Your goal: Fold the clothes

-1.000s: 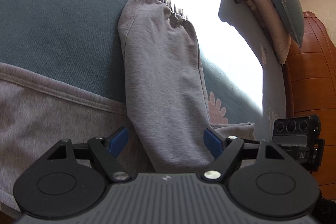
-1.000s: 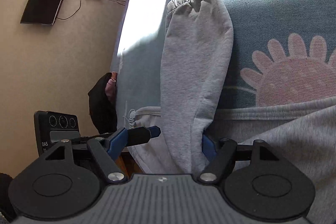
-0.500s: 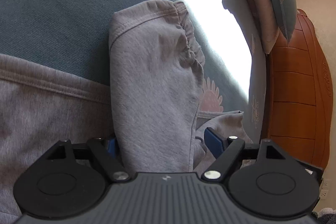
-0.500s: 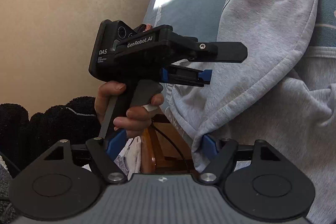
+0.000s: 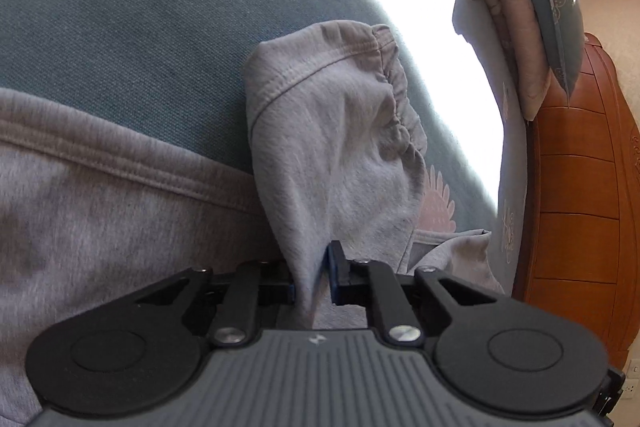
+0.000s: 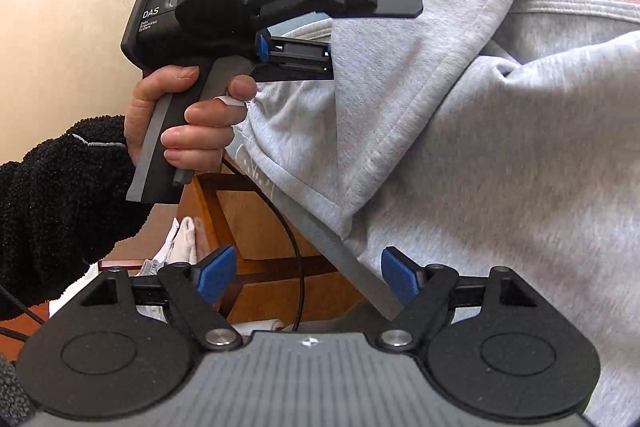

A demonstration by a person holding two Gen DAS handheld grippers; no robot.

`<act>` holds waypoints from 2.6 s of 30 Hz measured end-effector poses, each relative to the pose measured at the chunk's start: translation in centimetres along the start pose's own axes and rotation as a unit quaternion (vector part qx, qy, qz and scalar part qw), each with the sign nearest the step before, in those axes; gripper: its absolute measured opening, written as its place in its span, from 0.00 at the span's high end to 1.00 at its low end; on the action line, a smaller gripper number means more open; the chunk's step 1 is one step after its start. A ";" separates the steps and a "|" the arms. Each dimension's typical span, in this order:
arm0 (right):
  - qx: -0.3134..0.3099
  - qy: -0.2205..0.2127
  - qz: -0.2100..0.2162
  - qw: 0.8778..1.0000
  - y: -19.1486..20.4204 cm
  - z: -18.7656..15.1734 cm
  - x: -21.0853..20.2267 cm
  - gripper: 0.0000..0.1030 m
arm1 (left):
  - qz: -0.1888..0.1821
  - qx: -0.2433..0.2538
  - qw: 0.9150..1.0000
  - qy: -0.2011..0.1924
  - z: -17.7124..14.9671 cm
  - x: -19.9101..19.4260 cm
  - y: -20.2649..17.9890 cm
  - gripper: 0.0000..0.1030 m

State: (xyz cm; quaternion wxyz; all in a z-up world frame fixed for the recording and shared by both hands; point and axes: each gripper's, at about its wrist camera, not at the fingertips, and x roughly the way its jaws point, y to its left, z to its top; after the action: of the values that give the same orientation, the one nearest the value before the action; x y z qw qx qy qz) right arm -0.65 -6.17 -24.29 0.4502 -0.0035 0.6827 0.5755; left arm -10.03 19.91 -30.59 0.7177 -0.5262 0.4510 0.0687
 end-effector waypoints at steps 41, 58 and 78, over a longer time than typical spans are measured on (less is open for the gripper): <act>-0.024 -0.182 -0.349 0.919 -4.1 3.2 -7.3 0.35 | 0.071 0.142 0.972 -0.172 -4.4 -5.4 -0.4 0.95; -0.085 -0.192 -0.417 0.884 -3.5 3.2 -3.2 0.25 | 0.095 0.150 0.972 -0.154 -4.8 -6.0 -0.1 0.94; -0.066 -0.111 -0.387 0.913 -2.0 -3.6 0.9 0.19 | 0.210 0.323 0.918 -0.089 -6.1 -8.8 -4.2 0.63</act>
State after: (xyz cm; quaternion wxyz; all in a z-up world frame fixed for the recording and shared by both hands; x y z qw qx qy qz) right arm -2.32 -9.21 -26.71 0.7095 -0.2332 0.5337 0.3968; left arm -16.25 16.45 -21.64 0.8546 -0.1503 0.4835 0.1150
